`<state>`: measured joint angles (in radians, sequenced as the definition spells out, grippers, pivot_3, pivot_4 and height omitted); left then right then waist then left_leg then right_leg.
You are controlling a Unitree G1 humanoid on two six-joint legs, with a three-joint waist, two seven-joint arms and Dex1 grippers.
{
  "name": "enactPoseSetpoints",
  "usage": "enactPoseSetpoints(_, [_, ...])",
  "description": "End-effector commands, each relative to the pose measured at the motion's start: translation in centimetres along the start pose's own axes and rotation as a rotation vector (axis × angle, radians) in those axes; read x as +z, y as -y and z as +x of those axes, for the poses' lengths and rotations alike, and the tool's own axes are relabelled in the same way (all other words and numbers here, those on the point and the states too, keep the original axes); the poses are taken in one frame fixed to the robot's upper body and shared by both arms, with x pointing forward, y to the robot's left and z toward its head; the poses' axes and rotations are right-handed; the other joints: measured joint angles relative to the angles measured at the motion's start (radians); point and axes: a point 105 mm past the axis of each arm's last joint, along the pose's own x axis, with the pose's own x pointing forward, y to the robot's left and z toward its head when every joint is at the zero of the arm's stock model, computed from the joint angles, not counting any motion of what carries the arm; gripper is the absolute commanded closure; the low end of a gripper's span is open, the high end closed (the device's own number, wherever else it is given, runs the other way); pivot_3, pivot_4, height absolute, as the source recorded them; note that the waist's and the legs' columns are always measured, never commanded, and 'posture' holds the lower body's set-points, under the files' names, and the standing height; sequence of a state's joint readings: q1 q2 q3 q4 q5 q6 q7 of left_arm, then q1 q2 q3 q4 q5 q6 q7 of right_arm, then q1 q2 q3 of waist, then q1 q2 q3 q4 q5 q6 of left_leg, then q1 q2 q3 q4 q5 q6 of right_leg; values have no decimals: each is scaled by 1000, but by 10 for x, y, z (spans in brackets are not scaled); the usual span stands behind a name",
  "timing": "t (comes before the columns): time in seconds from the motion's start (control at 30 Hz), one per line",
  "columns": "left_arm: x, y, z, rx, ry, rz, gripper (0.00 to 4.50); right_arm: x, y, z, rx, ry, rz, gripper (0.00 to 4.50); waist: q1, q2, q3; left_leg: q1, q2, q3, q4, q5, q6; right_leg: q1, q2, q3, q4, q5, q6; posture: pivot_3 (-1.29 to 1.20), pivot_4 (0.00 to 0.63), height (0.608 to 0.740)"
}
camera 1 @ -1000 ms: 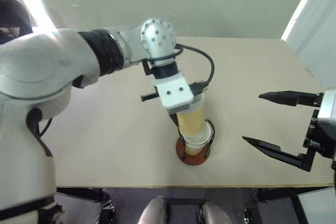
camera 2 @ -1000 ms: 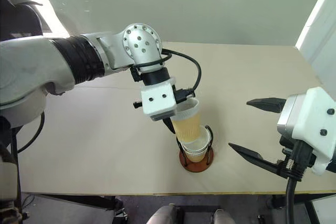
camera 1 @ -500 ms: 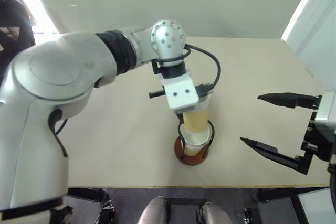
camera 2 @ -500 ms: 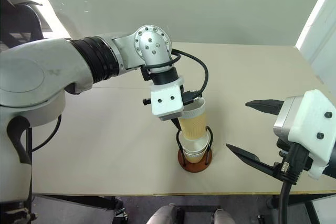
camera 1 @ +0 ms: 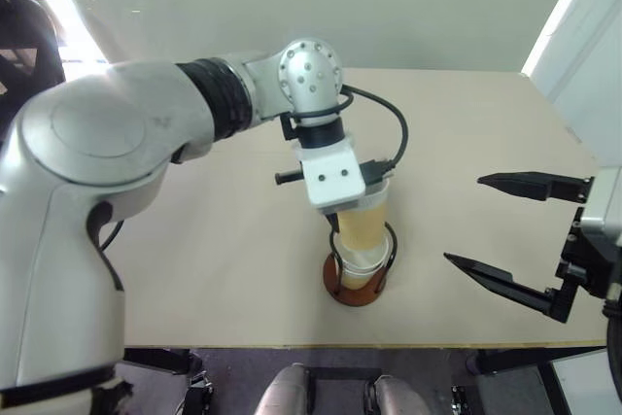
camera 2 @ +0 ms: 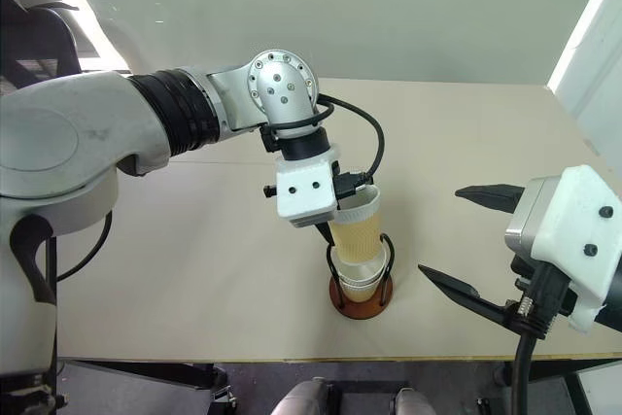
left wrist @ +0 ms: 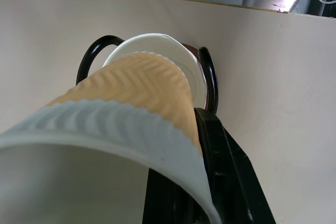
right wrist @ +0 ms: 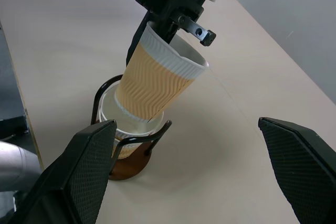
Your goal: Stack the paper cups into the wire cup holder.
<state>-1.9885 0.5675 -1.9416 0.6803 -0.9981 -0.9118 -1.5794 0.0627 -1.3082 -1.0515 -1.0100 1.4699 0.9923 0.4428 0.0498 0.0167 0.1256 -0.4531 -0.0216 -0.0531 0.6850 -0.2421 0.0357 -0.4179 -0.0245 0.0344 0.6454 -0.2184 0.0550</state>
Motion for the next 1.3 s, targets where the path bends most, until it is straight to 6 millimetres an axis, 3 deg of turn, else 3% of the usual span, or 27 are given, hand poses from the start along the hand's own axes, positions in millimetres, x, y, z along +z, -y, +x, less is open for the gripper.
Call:
enactPoseSetpoints(0.03, [6,-5,-7,13,7,23,3476,7,3,-3,-33,21,-33,0,0,0,0,0,0,0,0,0,-1,0,0,0,0,0,0,0,150,740])
enactPoseSetpoints(0.37, [6,-23,-16,135,23,21,28,5,5,-3,-37,18,-29,0,0,0,0,0,0,0,0,0,-1,0,0,0,0,0,0,0,150,740])
enactPoseSetpoints(0.43, [4,-31,-23,188,15,5,28,5,6,-4,-36,19,-28,0,0,0,0,0,0,0,0,0,0,0,0,0,0,0,0,0,150,740])
enactPoseSetpoints(0.53, [7,-52,-61,445,70,-77,28,5,9,-3,-20,38,-25,0,1,0,0,0,0,0,1,0,0,0,0,0,0,0,0,0,150,740])
enactPoseSetpoints(0.63, [1,-46,-101,679,143,-202,28,7,17,3,-3,99,-14,0,-4,1,0,0,0,1,0,3,4,-1,0,0,-1,0,0,0,150,740])
enactPoseSetpoints(0.73, [-21,-5,-127,846,178,-406,28,2,30,17,-3,173,26,0,-22,4,-2,2,0,3,-1,5,7,-1,1,0,-1,-1,2,0,150,740])
enactPoseSetpoints(0.9, [-54,98,-126,971,149,-777,28,-30,40,49,23,230,109,0,-44,7,-2,4,6,4,-1,10,5,-2,6,1,0,-7,12,0,150,740])
enactPoseSetpoints(0.97, [-57,141,-117,1020,181,-926,28,-37,43,64,28,298,179,0,-45,6,-2,0,9,5,-1,16,-3,-6,9,-1,1,-3,7,0,150,740])
enactPoseSetpoints(1.03, [-54,167,-104,1105,251,-1064,28,-41,50,74,2,364,260,0,-45,5,-3,-1,12,6,-1,22,-4,-7,11,-1,0,2,-1,0,150,740])
enactPoseSetpoints(1.17, [-44,229,-60,1342,287,-1343,28,-68,40,98,-5,394,451,0,-41,3,-5,0,14,4,-1,22,-3,-7,12,-2,0,0,-4,0,150,740])
enactPoseSetpoints(1.3, [-22,259,-28,1568,295,-1497,28,-100,36,96,-12,365,577,0,-28,-2,-6,3,14,4,-3,21,-4,-8,12,-4,-1,-3,-10,0,150,740])
